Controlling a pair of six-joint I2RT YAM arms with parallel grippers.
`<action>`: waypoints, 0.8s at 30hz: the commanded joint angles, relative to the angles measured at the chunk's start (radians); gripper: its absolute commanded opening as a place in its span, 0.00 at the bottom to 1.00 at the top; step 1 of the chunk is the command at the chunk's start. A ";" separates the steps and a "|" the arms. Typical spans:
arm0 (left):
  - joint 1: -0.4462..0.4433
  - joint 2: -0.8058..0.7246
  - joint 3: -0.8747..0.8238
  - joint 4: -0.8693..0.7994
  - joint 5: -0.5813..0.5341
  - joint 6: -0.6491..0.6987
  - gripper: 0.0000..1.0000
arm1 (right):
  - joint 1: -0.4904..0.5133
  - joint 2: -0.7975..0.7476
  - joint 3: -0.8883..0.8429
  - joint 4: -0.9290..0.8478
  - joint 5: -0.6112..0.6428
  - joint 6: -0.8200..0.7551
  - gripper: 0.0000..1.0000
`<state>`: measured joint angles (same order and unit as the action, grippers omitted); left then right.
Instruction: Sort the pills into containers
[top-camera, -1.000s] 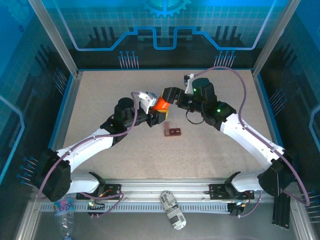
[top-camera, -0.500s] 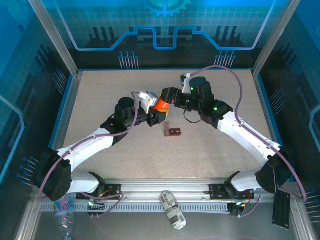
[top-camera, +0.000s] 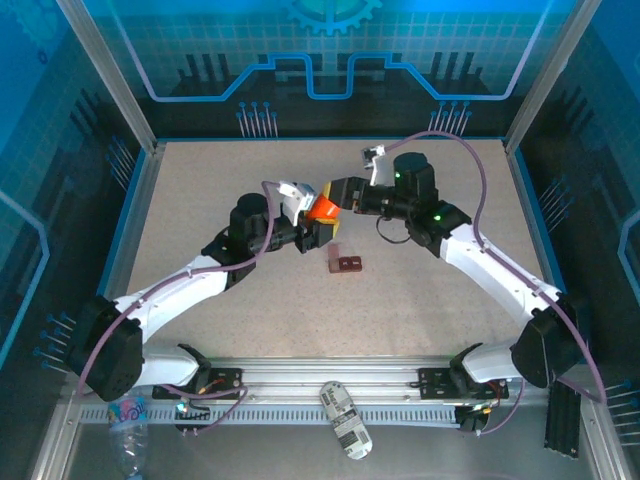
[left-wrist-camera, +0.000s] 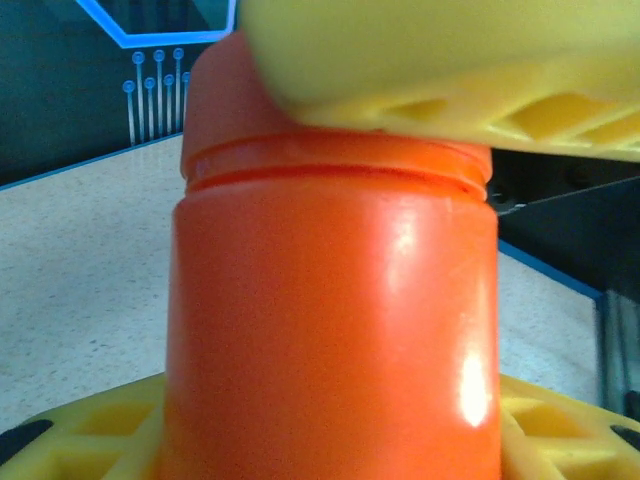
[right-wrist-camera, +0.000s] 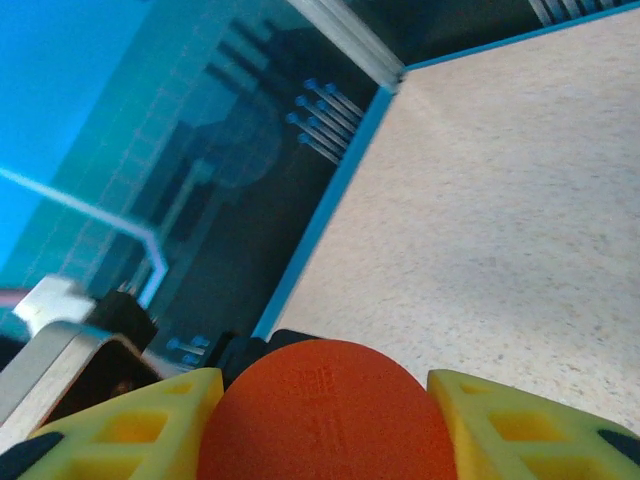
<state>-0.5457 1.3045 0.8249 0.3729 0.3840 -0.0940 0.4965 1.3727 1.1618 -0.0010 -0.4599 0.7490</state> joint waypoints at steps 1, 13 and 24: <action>0.016 -0.007 0.046 0.064 0.143 -0.089 0.00 | -0.093 0.006 -0.022 0.184 -0.317 -0.158 0.45; 0.006 -0.006 0.067 -0.039 -0.079 0.049 0.00 | -0.119 -0.069 0.012 -0.019 0.018 0.077 0.85; -0.031 -0.001 0.080 -0.060 -0.248 0.177 0.00 | 0.016 -0.024 0.143 -0.222 0.297 0.184 0.88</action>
<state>-0.5671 1.3048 0.8597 0.2993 0.1783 0.0349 0.4896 1.3228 1.2469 -0.1722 -0.2344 0.9104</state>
